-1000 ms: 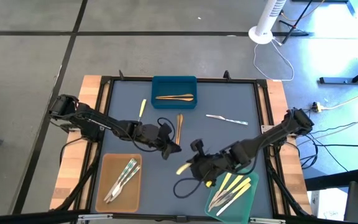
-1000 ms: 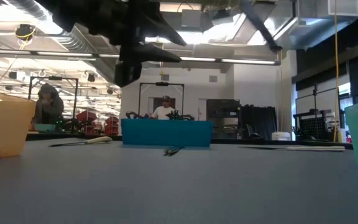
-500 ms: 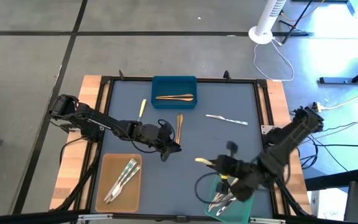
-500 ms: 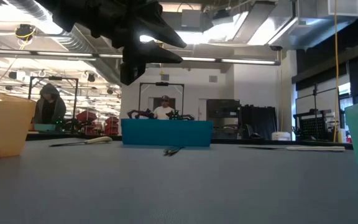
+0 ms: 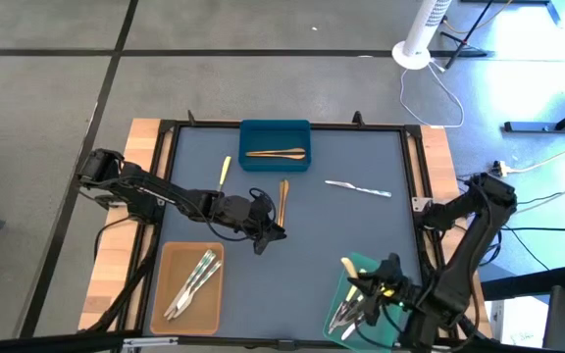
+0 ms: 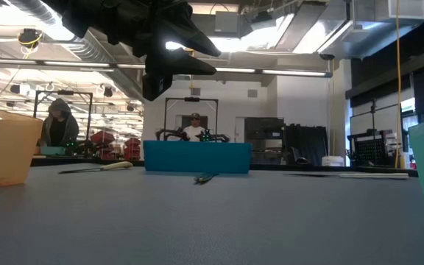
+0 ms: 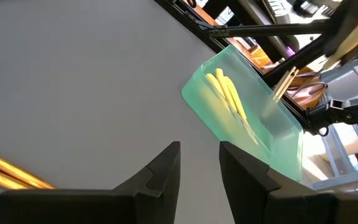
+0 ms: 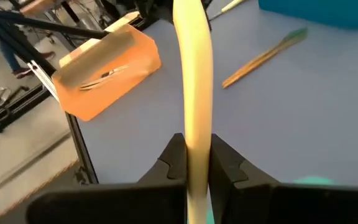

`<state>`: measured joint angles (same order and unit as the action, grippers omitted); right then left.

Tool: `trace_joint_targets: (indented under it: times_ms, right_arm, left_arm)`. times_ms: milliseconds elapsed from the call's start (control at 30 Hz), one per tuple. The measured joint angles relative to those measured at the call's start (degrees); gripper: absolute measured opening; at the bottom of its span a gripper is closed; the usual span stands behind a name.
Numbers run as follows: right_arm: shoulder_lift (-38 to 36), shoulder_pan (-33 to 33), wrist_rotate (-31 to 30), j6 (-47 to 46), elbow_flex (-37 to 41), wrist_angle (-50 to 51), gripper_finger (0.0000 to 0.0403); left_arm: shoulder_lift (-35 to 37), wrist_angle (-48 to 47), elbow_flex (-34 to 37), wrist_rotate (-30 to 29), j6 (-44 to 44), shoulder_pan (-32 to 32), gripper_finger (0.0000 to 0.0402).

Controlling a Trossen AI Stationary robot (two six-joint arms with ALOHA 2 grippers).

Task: Sort silverware by color (type)
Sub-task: Put the yellow knife into the green bin

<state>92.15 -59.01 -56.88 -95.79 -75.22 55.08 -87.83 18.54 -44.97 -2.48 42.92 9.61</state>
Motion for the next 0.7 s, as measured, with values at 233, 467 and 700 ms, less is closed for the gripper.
trace_joint_targets:
  times_ms: [233, 467, 700]
  right_arm:
    - [0.01, -2.24, 3.17, -1.90, 10.10, -14.47, 0.0018]
    - [0.01, -2.13, 8.20, -1.92, 14.56, -21.44, 0.0019]
    - [0.15, -2.15, 12.63, -1.71, 16.61, -22.24, 0.0021]
  left_arm:
    - [0.00, -0.01, 0.00, 0.01, 0.04, 0.01, 0.0106]
    - [0.00, -0.01, 0.00, 0.00, 0.13, 0.00, 0.0106]
    - [0.00, -0.01, 0.00, 0.00, 0.15, 0.00, 0.0106]
